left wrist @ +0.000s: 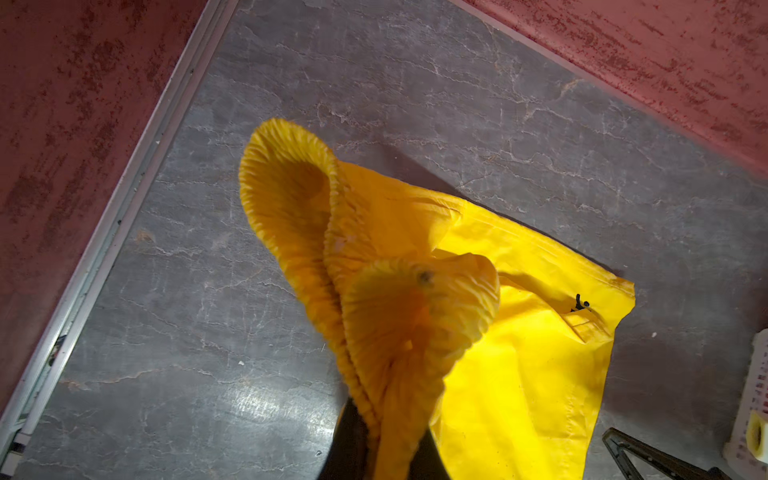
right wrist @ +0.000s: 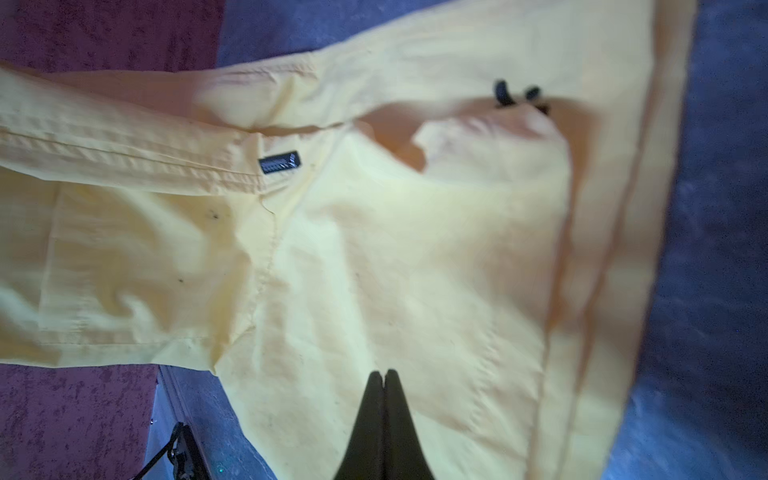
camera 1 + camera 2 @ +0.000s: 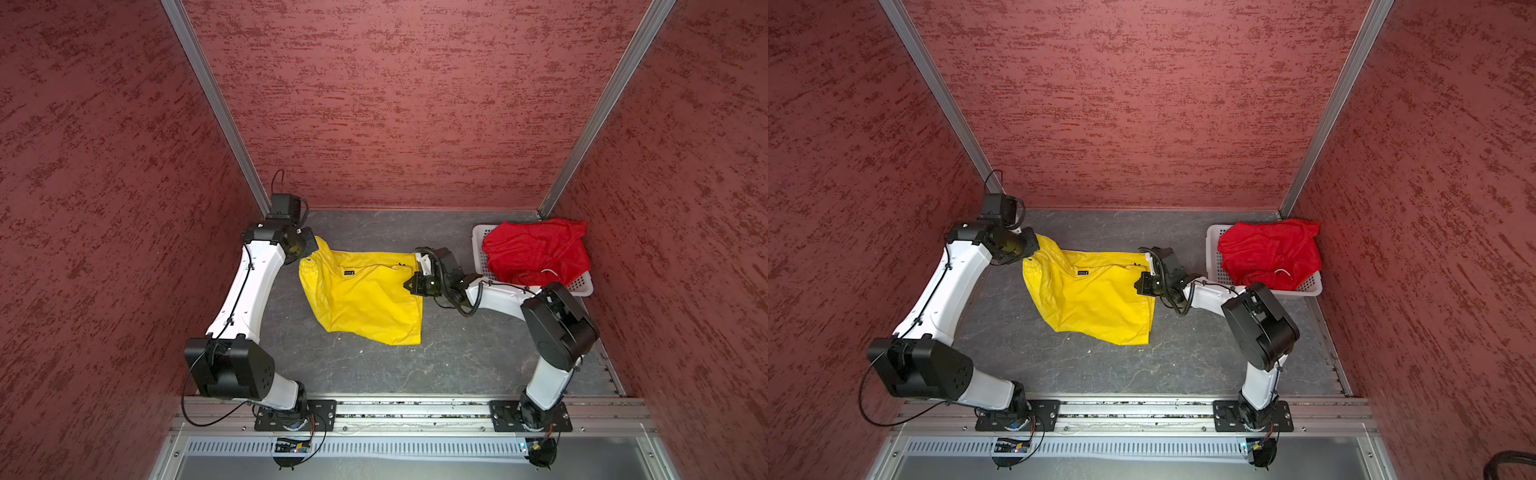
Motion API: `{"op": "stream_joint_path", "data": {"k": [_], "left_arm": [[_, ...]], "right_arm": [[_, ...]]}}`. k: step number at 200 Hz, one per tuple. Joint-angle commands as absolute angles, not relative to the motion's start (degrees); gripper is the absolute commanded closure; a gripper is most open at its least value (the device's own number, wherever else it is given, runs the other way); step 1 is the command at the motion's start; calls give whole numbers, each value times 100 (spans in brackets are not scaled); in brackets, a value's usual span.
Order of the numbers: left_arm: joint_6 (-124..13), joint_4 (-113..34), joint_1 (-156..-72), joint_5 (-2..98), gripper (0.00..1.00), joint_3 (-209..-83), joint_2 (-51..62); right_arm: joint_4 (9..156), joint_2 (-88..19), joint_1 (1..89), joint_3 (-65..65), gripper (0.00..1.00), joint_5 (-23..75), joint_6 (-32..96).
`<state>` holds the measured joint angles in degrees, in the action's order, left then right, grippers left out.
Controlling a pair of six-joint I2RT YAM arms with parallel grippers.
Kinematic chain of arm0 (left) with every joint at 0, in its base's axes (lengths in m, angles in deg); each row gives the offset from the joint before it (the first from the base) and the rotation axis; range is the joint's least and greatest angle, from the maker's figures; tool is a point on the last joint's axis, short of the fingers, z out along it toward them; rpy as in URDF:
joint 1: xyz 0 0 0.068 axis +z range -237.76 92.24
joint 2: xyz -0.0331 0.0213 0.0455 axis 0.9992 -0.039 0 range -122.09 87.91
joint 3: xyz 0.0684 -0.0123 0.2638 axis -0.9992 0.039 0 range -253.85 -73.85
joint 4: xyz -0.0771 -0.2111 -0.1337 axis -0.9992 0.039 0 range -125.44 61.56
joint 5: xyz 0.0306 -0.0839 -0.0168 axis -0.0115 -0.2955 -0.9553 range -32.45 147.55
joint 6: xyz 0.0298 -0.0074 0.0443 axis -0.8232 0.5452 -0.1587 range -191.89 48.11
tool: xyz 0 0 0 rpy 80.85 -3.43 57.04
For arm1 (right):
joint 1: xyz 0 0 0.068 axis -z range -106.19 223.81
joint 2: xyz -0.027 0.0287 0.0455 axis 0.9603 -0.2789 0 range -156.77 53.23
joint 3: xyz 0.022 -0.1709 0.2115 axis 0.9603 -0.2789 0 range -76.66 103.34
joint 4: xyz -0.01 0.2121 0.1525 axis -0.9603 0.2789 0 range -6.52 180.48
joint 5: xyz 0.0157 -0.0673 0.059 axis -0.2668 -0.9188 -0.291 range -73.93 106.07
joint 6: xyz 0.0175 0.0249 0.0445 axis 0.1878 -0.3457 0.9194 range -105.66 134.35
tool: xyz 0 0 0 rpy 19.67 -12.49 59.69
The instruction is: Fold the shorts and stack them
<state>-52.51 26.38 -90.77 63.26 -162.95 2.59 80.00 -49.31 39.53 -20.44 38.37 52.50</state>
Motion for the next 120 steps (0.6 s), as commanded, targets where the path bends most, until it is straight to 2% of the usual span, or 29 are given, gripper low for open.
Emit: {"op": "stream_joint_path", "data": {"k": [1, 47, 83, 120], "left_arm": [[-5504, 2786, -9560, 7007, 93, -16709, 101], [-5484, 3274, -10743, 7697, 93, -17480, -707], [-5433, 3782, -11712, 8390, 91, -18087, -1498], [-5300, 3976, -12698, 8864, 91, -18415, -2224]], "right_arm": [[8035, -4875, 3941, -2487, 100, 3695, 5399], [7683, -5134, 3999, -2763, 100, 3701, 5624], [7470, -5156, 4020, -2985, 100, 3138, 5886], [7198, -5102, 4097, -3153, 100, 2975, 6058]]}}
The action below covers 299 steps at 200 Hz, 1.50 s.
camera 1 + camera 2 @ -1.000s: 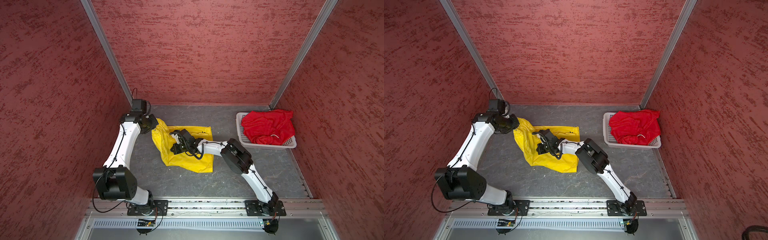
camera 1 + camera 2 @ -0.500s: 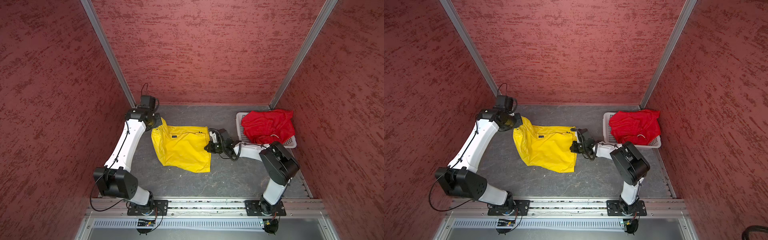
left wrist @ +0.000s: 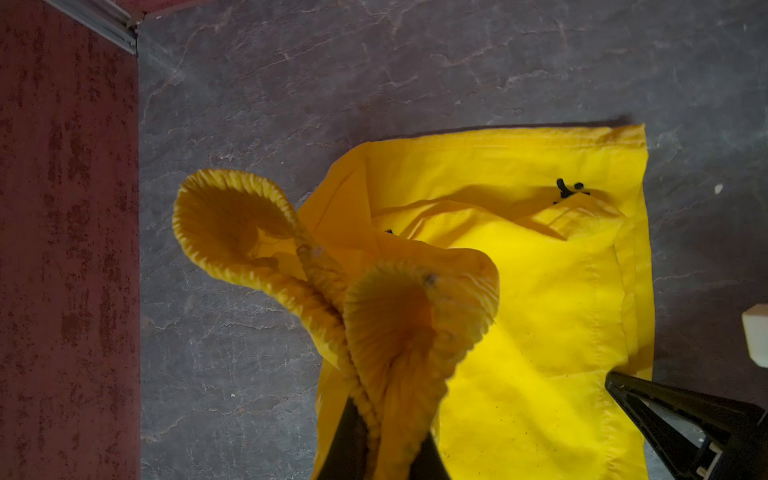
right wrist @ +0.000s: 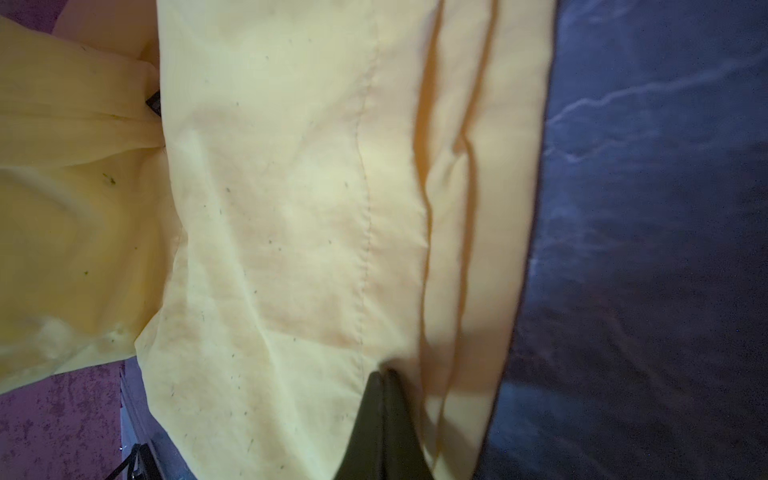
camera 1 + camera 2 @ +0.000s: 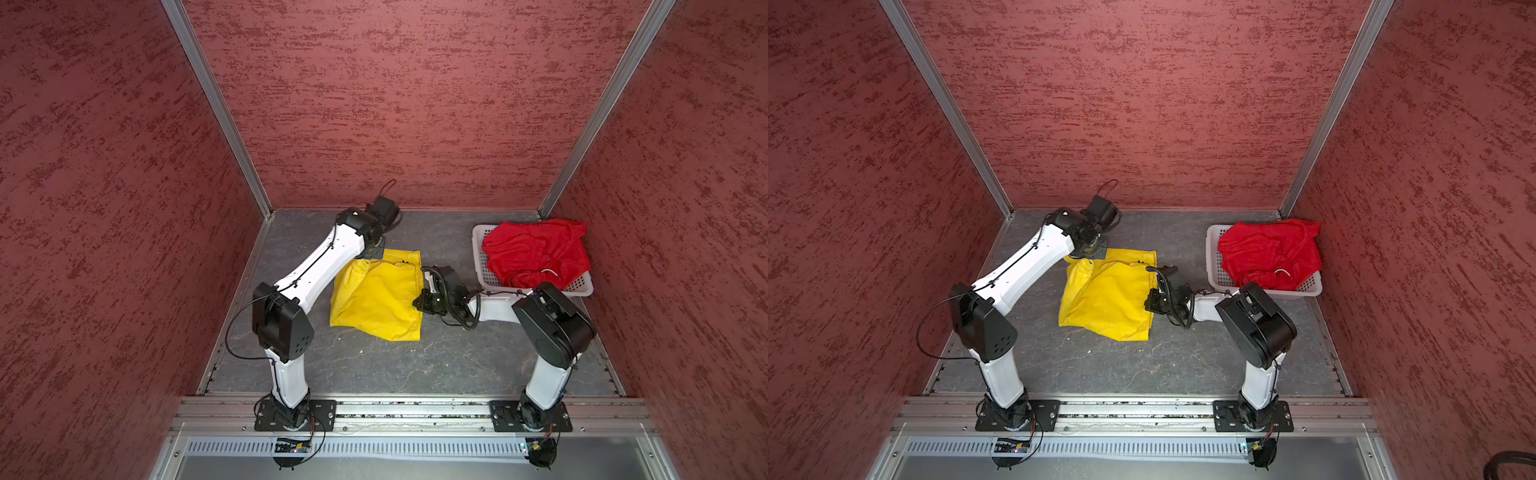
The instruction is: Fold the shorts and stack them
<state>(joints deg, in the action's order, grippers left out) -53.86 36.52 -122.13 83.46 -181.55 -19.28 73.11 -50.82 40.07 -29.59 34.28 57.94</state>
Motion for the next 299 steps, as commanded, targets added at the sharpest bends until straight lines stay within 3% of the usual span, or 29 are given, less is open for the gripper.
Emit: {"op": "stream_joint_path", "data": {"k": [1, 37, 42, 58, 83, 115, 151, 183, 198, 218, 234, 256, 271, 299], "left_arm": [[-5300, 3982, -12732, 8865, 91, -18424, -2245], [-5225, 3982, -13450, 8895, 86, -18717, -3074], [-5227, 3967, -13528, 8856, 81, -18777, -3184], [-5263, 3872, -13756, 8654, 48, -18989, -3586], [-5307, 3902, -14052, 8495, 29, -19491, -4072], [-5396, 4021, -14224, 8737, 26, -19908, -4031], [-5609, 3405, -14200, 9310, 26, -19219, -2800], [-5445, 2713, -13826, 9342, 41, -17839, -1534], [-5178, 2314, -13393, 8579, 48, -16938, -966], [-4726, 1567, -12458, 6859, 48, -15626, -308], [-4360, 887, -11531, 5503, 38, -14652, 63], [-4137, 60, -10778, 4671, 24, -13762, 332], [-4062, -315, -10376, 4254, 23, -13390, 385], [-3904, -981, -9756, 3677, 23, -12857, 312]], "right_arm": [[7189, -5106, 4100, -3160, 100, 2976, 6067], [6834, -5293, 4146, -3290, 100, 3183, 6220], [6807, -5311, 4154, -3313, 100, 3184, 6234], [6727, -5326, 4161, -3397, 100, 3181, 6277], [6754, -5279, 4195, -3482, 100, 3196, 6286], [7098, -4992, 4276, -3558, 100, 3078, 6197], [8168, -4293, 4400, -3501, 100, 2499, 5884], [9068, -3592, 4428, -3127, 100, 1924, 5605], [9274, -3456, 4421, -2815, 100, 1956, 5482], [9403, -3647, 4317, -2265, 97, 2254, 5376], [9413, -4020, 4097, -1815, 91, 2447, 5303], [8941, -4633, 3927, -1486, 84, 3185, 5469], [8567, -4981, 3935, -1483, 85, 3427, 5743], [8551, -5421, 4002, -1466, 98, 3065, 5979]]}}
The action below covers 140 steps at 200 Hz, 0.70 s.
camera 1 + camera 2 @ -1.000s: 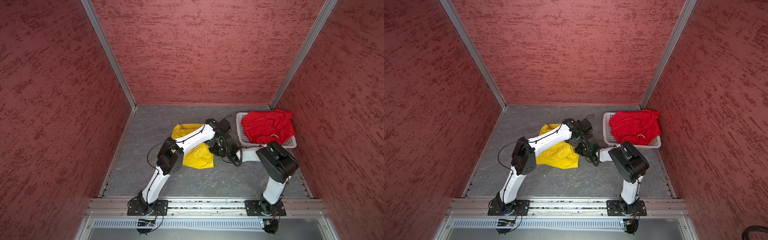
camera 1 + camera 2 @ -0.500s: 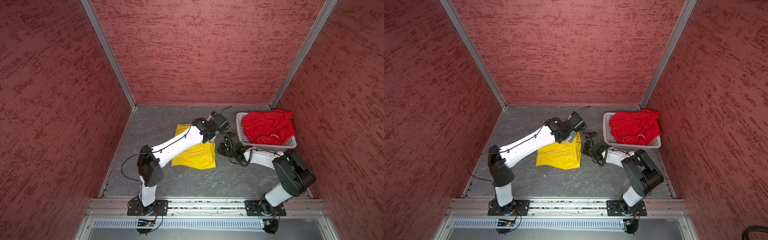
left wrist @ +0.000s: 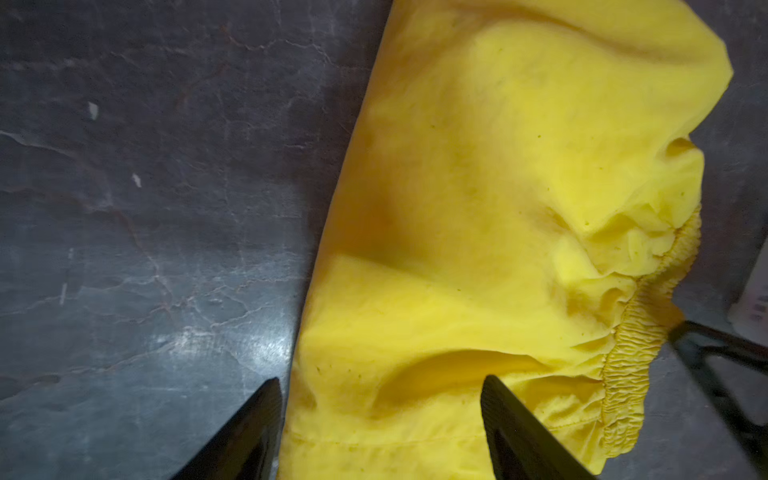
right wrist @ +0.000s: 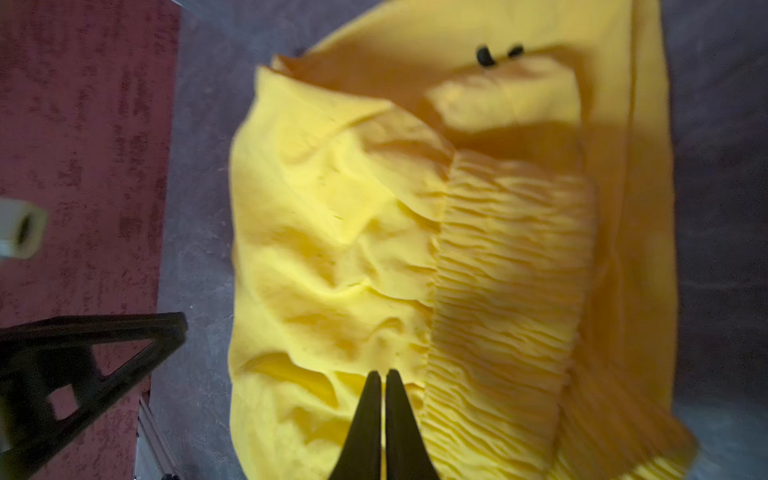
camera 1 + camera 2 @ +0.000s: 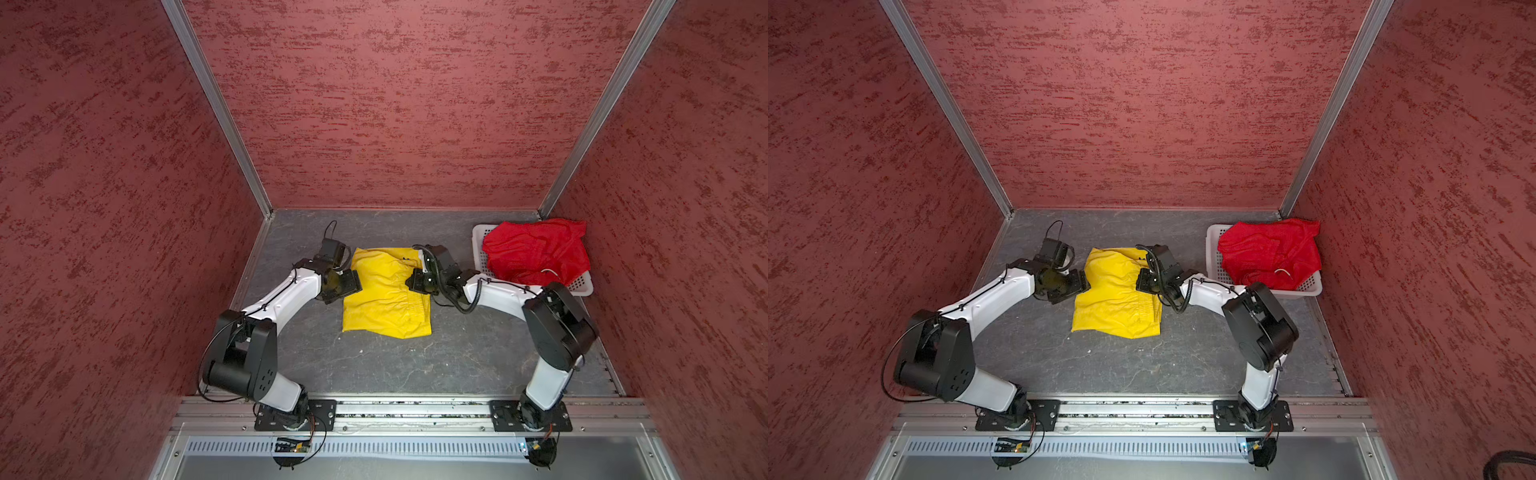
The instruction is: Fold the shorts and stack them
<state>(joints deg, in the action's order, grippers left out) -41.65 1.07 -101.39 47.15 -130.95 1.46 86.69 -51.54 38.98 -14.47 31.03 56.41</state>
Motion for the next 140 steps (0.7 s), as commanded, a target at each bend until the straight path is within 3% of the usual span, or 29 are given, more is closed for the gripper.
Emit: {"op": "stream_joint_path", "data": {"k": [1, 75, 130, 140], "left_arm": [[-3894, -1001, -9741, 3670, 23, -12841, 311], [-3600, -1952, -9445, 3255, 25, -12217, -351], [-3432, -2299, -9453, 3433, 40, -12217, -804], [-3386, -2358, -9462, 3438, 48, -12236, -918]], "right_arm": [[8533, -5432, 4008, -1477, 99, 3056, 5992], [8146, -5824, 4199, -1756, 98, 3233, 6137], [8098, -5886, 4198, -1741, 98, 3331, 6019], [8053, -5909, 4199, -1743, 98, 3365, 6030]]}}
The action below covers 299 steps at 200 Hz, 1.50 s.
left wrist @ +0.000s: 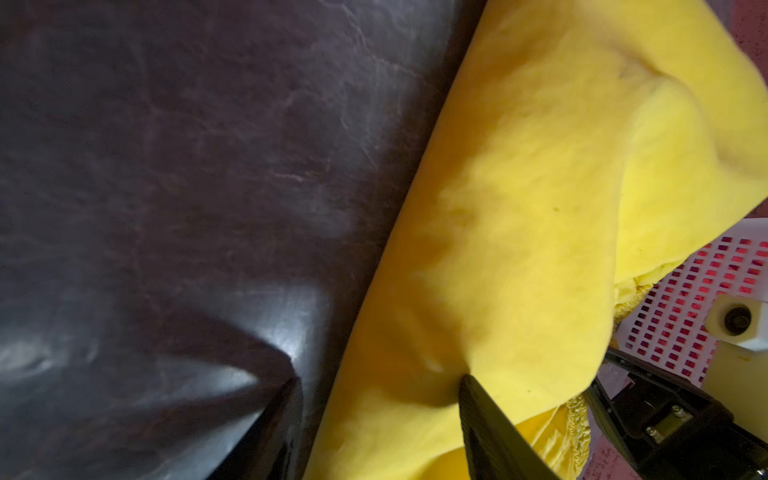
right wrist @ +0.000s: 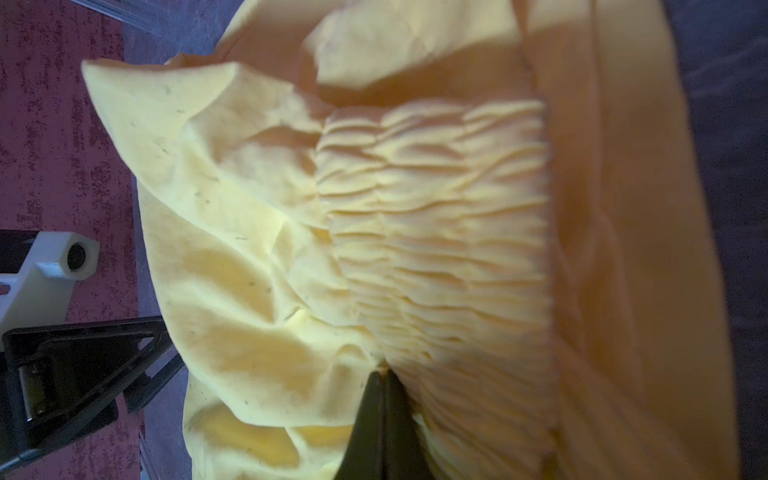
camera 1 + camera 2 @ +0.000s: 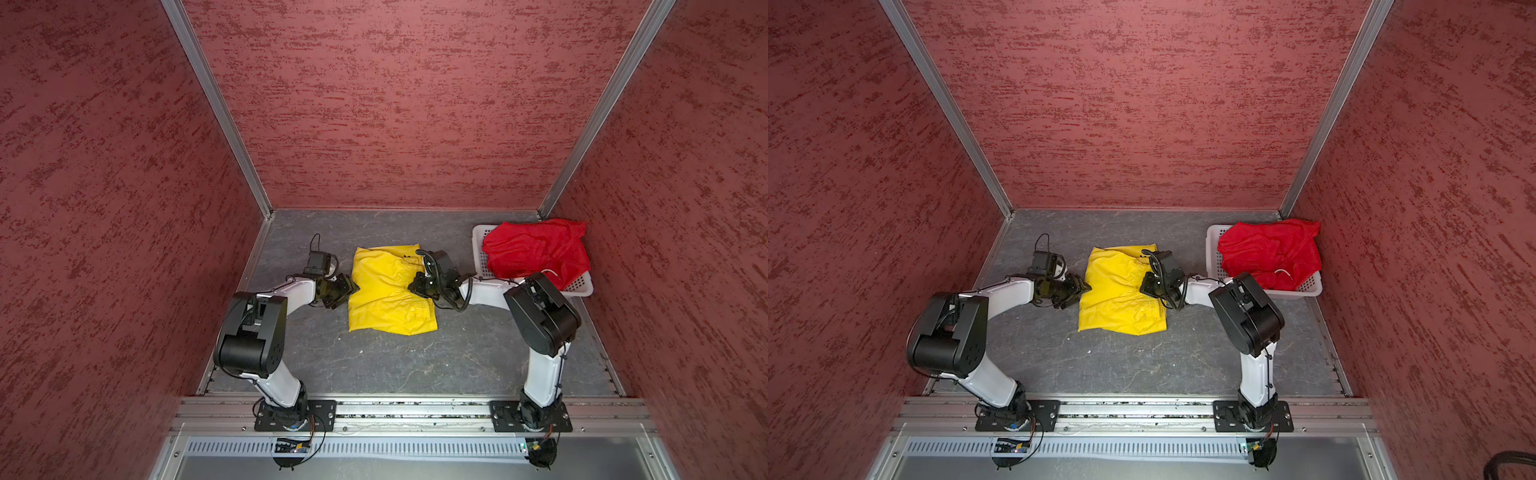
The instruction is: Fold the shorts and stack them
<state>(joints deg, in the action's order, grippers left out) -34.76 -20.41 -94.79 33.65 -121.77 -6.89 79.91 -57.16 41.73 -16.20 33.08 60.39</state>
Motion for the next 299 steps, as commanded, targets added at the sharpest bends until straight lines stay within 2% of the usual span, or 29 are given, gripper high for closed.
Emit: {"op": "stream_joint_path", "data": {"k": [1, 19, 27, 39, 66, 95, 130, 154, 162, 197, 243, 278, 285, 289, 299], "left_arm": [[-3380, -2367, -9462, 3436, 48, -12236, -924], [-3293, -2476, -9468, 3465, 73, -12260, -1105], [-3278, -2478, -9462, 3513, 80, -12311, -1192], [-3302, -2424, -9439, 3610, 90, -12440, -1313], [-3437, -2155, -9301, 3987, 100, -12874, -1536], [-3636, -1610, -8922, 4631, 100, -13762, -1894], [-3697, -995, -8030, 4580, 100, -15043, -2519], [-3762, -767, -7497, 4815, 100, -15571, -2638], [-3826, -898, -7376, 4612, 100, -15654, -2666], [-4005, -133, -7297, 5181, 100, -16699, -2986], [-4177, 201, -7143, 5408, 100, -17411, -2924], [-4231, 553, -7049, 5939, 100, -17794, -2912], [-4214, 592, -7014, 5982, 95, -17841, -2899], [-4193, 623, -6993, 5991, 83, -17866, -2892], [-4138, 717, -6943, 5982, 46, -17934, -2876]], "right_arm": [[8044, -5909, 4199, -1749, 98, 3373, 6035], [7916, -5894, 4199, -1802, 98, 3391, 6064], [7902, -5889, 4199, -1798, 97, 3391, 6044], [7935, -5889, 4205, -1771, 98, 3397, 6018], [7861, -5749, 4221, -1781, 97, 3416, 6005], [7877, -5449, 4235, -1779, 96, 3302, 5911], [8275, -5326, 4288, -1648, 96, 3036, 5568], [8337, -5324, 4346, -1709, 96, 2952, 5463], [8347, -5340, 4370, -1710, 96, 2936, 5440], [8374, -5431, 4467, -1699, 96, 2935, 5351], [8302, -5775, 4551, -1551, 97, 3119, 5363], [8211, -5908, 4568, -1487, 97, 3254, 5407], [8223, -5914, 4578, -1496, 97, 3245, 5405], [8225, -5910, 4577, -1506, 97, 3246, 5400], [8217, -5893, 4586, -1537, 97, 3257, 5399]]}}
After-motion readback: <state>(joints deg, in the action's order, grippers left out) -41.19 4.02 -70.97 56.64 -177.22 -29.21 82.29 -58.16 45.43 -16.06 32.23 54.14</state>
